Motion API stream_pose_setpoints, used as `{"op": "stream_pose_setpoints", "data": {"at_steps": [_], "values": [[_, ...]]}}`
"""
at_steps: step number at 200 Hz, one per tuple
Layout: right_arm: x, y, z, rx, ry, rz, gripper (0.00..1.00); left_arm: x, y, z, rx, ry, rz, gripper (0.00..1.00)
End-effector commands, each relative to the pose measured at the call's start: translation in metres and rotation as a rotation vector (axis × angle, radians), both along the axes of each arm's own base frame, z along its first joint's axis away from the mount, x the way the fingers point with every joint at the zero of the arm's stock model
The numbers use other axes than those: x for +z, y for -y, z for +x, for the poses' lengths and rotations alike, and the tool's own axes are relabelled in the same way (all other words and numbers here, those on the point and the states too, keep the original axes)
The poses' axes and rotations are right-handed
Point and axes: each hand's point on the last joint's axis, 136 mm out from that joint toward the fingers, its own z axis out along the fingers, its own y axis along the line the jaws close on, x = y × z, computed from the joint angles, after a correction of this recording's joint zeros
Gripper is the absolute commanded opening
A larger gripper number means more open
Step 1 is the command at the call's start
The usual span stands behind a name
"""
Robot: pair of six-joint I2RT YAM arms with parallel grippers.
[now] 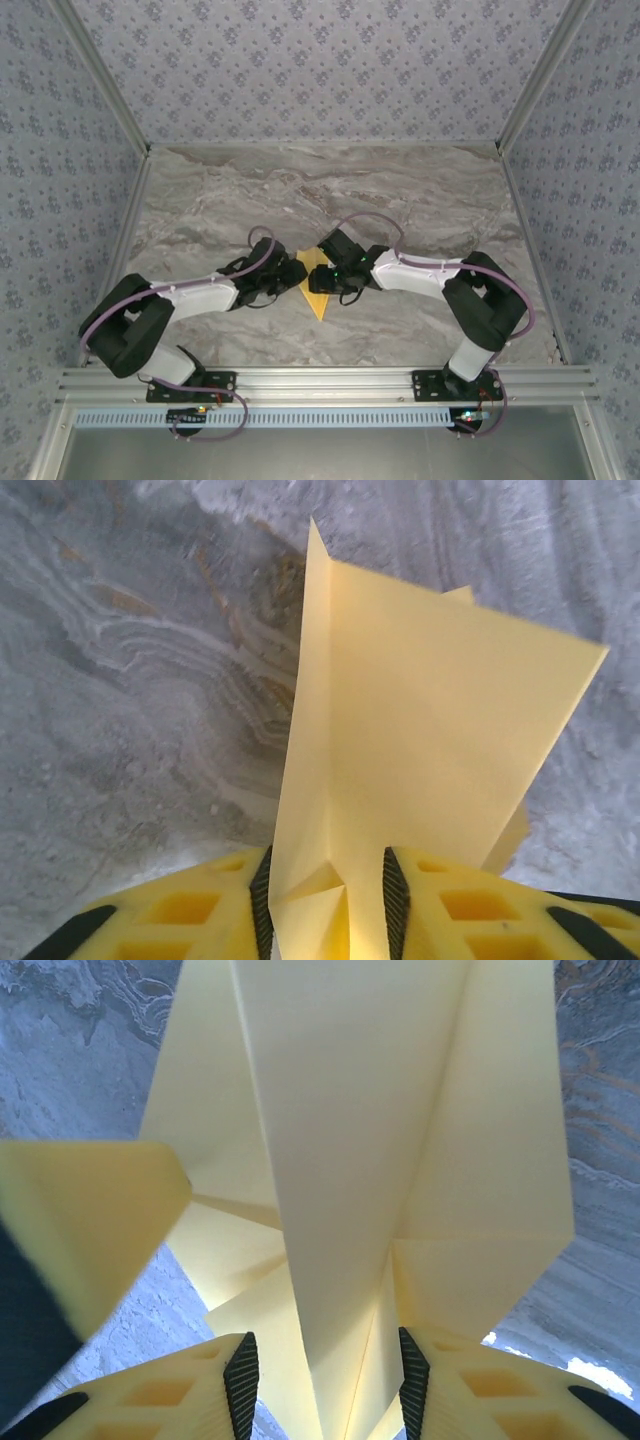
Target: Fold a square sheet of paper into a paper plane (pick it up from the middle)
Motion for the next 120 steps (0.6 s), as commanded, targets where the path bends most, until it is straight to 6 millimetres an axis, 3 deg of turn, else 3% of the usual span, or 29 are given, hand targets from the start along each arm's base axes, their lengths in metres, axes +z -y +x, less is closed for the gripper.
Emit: {"op": "stream_pose_setpoints", "data": {"at_steps": [1, 69, 120], "values": [[-0.0093, 0.0002, -0.0051, 0.027, -0.011, -0.009, 0.46, 0.0226, 0.0124, 0.0042, -0.048, 0.016, -0.132, 0.38], [-0.0077, -0.0054, -0.0055, 0.045, -0.015, 0.026, 0.53, 0.0157, 0.0165, 0.0047, -0.073, -0.028, -0.181, 0.22], [-0.0137, -0.0011, -0.0047, 0.04, -0.019, -0.012, 0.54, 0.0142, 0.0157, 0.0043, -0.072, -0.034, -0.175, 0.2]]}}
